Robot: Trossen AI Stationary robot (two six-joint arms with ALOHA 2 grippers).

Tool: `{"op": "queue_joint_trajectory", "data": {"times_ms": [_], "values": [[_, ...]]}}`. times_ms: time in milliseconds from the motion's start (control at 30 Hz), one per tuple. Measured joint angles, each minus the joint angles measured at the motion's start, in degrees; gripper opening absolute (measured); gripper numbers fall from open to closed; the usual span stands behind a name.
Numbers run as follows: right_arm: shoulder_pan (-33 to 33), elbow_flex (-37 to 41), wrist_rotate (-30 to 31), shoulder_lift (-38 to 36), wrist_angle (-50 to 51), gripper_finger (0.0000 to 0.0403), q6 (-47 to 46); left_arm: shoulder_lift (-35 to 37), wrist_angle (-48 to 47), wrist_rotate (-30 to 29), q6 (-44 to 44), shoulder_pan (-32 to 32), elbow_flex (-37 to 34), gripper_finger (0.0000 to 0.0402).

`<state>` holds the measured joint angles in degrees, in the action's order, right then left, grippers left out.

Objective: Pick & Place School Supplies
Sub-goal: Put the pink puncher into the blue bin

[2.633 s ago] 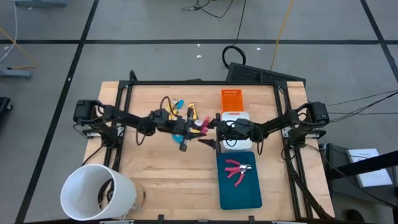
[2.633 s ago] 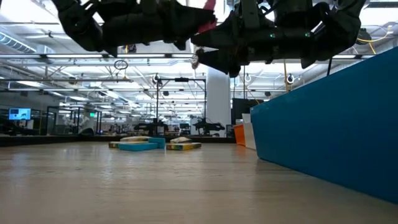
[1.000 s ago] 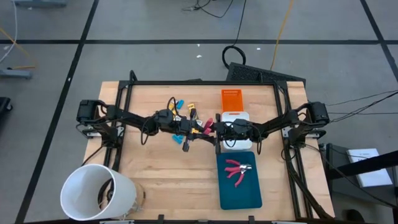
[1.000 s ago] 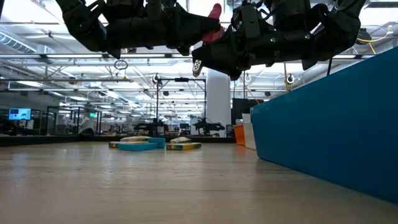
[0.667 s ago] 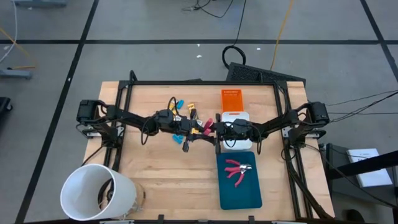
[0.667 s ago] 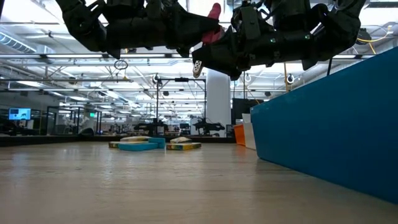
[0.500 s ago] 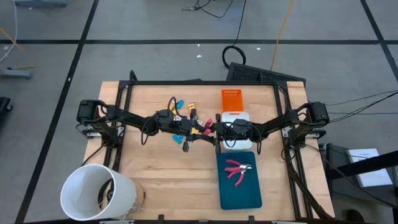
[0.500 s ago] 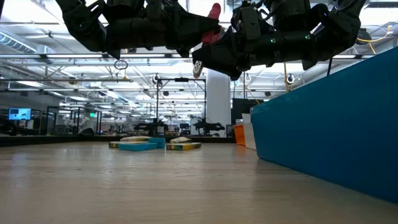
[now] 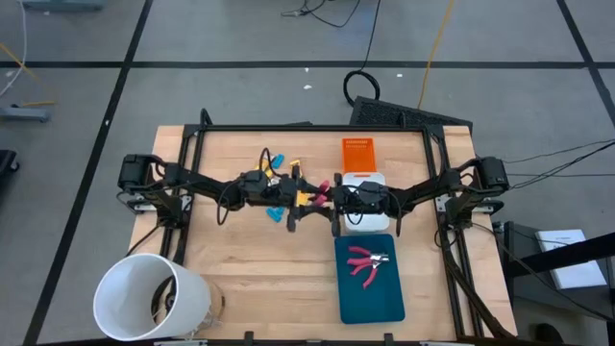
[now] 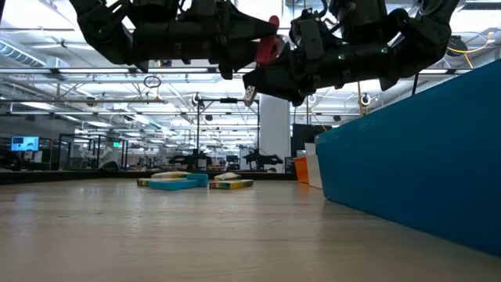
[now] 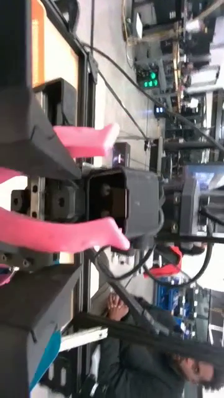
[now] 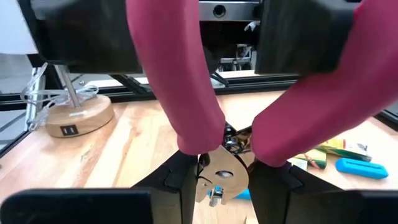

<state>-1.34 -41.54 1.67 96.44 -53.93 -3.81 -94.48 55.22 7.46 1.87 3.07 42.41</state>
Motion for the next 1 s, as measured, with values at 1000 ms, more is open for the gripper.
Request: {"op": "queue_joint_trajectory", "data": {"times_ms": [1000], "values": [[-9.7,6.3,-12.4,-17.1,14.0,0.0104,-4.7,10.4,-28.6,-10.8,-1.2,3.2,0.1,0.0294]]}}
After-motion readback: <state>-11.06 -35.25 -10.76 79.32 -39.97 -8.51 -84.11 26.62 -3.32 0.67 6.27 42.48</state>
